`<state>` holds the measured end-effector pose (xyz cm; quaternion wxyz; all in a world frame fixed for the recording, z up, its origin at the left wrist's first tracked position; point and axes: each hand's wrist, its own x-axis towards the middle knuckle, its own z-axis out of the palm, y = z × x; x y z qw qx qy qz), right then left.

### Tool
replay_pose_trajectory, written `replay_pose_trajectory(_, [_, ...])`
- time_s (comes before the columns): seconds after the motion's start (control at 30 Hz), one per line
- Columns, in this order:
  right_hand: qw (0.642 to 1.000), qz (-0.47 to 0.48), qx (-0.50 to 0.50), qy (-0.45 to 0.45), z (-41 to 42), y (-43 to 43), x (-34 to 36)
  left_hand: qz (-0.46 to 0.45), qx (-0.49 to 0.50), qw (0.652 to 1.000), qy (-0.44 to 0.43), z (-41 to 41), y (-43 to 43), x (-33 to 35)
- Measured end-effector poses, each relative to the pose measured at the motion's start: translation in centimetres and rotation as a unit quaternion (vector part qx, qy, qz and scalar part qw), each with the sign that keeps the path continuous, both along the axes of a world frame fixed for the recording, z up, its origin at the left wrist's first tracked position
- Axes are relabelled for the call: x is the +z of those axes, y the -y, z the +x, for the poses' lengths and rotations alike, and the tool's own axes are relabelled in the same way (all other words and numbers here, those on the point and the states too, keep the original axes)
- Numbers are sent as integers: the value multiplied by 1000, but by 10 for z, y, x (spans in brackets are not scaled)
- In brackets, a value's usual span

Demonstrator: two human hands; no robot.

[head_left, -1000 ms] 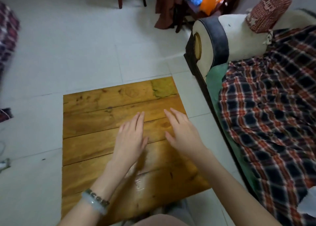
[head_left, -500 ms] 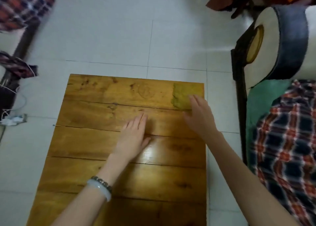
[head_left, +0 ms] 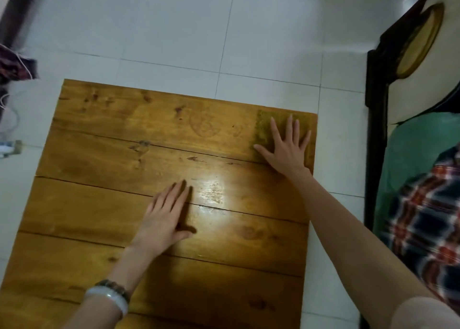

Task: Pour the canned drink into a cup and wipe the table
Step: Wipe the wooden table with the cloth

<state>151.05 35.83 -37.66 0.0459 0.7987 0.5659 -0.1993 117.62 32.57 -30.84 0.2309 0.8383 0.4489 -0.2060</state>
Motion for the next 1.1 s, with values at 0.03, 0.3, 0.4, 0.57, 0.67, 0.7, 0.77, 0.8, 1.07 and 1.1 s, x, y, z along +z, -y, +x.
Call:
replay_pose_trajectory(0.03, [1000,-5,4,7,1,-1,-3,-5,1,1000,-18,0,2,-5])
replay_pose_trajectory(0.3, [998,44,-15,30,-3,-1,-12,-72,19,989,-126,5,10,-20])
replay_pose_trajectory(0.4, [998,47,-29,9,-1,-2,-9,-80,29,989,-117,5,11,-20])
replay_pose_trajectory(0.57, [981,-2,-21,-193,-8,12,21,-87,38,991,-93,4,11,-13])
replay_pose_trajectory(0.67, [959,-41,-30,-280,-30,42,44,-66,37,995,-67,-2,11,-3])
replay_pose_trajectory(0.7, [952,-53,-38,-299,-38,54,48,-54,38,996,-55,-6,12,1])
replay_pose_trajectory(0.77, [944,-70,-50,-319,-52,80,56,-26,38,999,-29,-17,19,8])
replay_pose_trajectory(0.8, [941,-78,-57,-325,-59,92,61,-13,36,999,-21,-24,24,11])
replay_pose_trajectory(1.07, [935,-92,-83,-333,-101,168,71,-18,60,998,-23,-87,93,6])
replay_pose_trajectory(1.1, [939,-89,-80,-323,-107,176,66,-26,65,997,-19,-92,104,4])
